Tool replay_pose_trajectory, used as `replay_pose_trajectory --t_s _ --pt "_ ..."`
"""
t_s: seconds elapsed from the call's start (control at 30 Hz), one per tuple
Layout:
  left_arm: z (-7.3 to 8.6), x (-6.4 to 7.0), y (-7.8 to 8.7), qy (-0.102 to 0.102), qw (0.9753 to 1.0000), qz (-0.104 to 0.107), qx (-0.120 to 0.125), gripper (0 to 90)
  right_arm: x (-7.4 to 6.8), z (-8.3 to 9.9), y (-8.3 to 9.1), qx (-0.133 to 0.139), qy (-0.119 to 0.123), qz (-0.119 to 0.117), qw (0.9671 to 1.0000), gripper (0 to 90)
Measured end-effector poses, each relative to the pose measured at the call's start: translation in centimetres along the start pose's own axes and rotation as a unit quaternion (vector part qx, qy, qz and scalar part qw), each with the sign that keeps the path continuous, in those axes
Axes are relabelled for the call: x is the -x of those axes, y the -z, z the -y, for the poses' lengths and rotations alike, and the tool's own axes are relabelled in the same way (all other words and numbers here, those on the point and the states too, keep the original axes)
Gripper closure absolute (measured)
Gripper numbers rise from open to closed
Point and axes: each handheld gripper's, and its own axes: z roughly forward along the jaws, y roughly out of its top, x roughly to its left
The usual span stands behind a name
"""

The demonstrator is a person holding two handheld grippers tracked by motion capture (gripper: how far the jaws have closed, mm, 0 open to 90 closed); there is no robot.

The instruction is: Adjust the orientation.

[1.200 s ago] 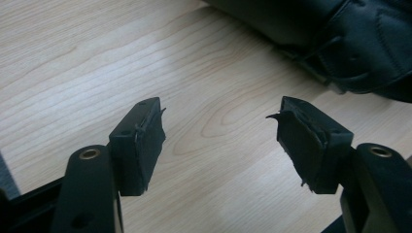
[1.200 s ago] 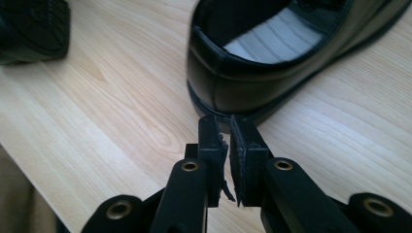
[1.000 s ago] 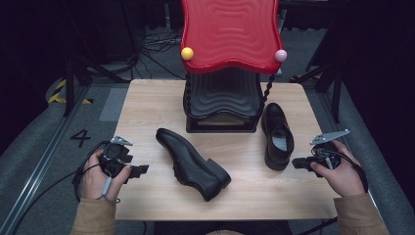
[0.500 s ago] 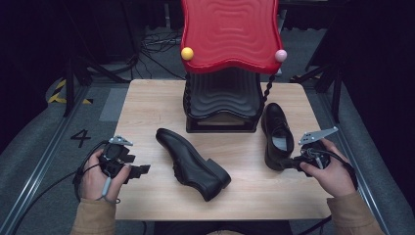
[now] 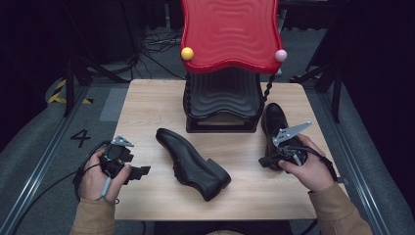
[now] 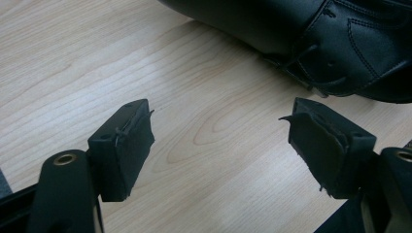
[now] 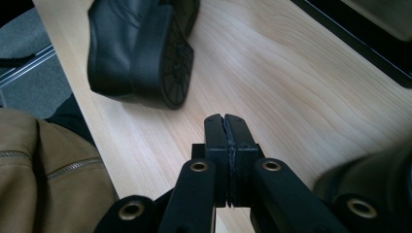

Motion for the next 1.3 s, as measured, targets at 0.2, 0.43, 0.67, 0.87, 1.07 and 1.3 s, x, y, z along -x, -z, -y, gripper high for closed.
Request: replay_pose_trajectory --t_s 0.2,0.43,0.67,0.87,1.07,1.3 --pt "-0.1 0.1 -0.1 -0.006 1.0000 0.003 -0.006 24.3 -1.1 -1.5 -1.5 -0.010 0.019 -0.016 0.9996 90.0" --pt "-0.1 0.1 -0.1 -0.008 0.9999 0.002 -0.007 24.1 -2.0 -2.8 -3.1 -0.024 0.032 -0.028 0.9988 90.0" --pt "-0.1 0.3 -0.3 -0.013 0.9998 0.003 -0.014 23.9 -3.1 -3.9 -5.1 -0.038 0.042 -0.041 0.9975 90.0" --pt "-0.1 0.2 -0.3 -0.013 0.9998 -0.003 -0.012 23.4 -4.2 -4.7 -6.9 -0.053 0.057 -0.051 0.9957 90.0" --pt "-0.1 0.2 -0.4 -0.012 0.9998 -0.002 -0.013 23.0 -4.9 -5.1 -8.3 -0.063 0.068 -0.057 0.9941 90.0" --pt "-0.1 0.1 -0.5 -0.012 0.9997 -0.007 -0.020 22.3 -5.2 -5.3 -9.1 -0.061 0.069 -0.053 0.9943 90.0"
